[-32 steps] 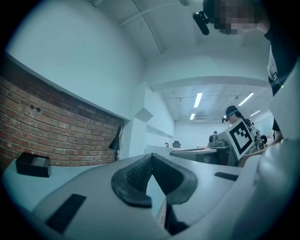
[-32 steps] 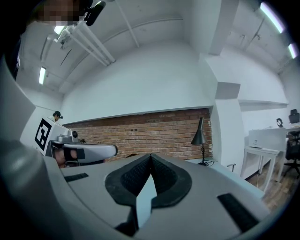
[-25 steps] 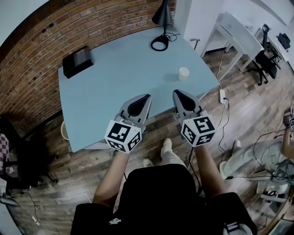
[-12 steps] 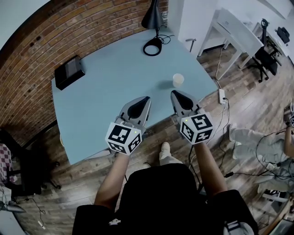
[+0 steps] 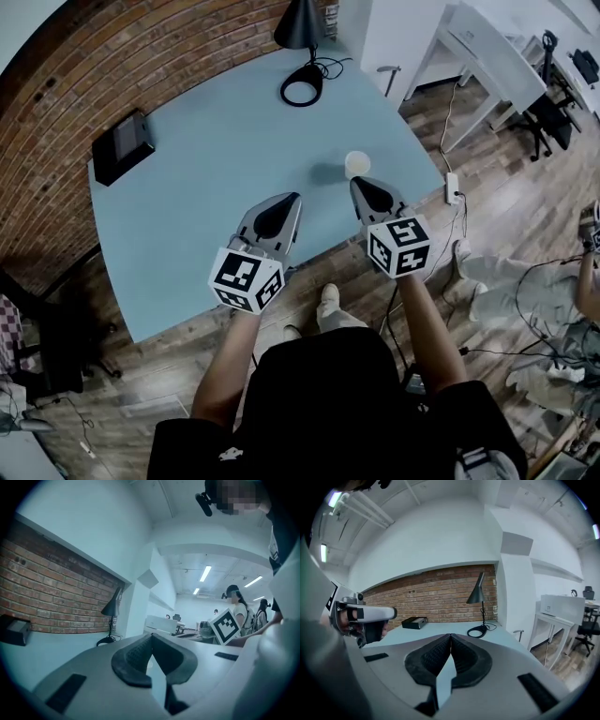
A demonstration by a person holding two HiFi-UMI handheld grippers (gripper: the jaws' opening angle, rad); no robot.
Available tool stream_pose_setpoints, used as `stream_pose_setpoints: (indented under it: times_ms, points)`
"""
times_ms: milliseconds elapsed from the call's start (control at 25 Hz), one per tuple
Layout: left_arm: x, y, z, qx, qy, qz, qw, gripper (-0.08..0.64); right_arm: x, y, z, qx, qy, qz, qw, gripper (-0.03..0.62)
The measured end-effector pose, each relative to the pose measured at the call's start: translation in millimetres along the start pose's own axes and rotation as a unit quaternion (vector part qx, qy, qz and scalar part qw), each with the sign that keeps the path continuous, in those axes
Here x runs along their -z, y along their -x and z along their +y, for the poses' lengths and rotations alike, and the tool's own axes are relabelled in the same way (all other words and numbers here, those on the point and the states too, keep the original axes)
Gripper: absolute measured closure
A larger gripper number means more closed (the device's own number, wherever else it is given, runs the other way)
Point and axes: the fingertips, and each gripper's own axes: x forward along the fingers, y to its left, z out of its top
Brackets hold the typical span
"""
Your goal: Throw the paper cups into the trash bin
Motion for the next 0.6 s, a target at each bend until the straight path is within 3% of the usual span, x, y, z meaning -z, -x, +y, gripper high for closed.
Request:
stream_pose_setpoints:
  times_ms: [200,600]
  points:
    - [16,-14,12,-0.018,0.017,0.017,0.9995,0.551,29,-26,-26,-0.018,-0.021,0.045,0.999,0.589]
    - [50,-37,34,-0.036,0.043,0.048,0.9973,0.551,90,-82,-70,-0.021,0.017,0.151,0.988,0.586]
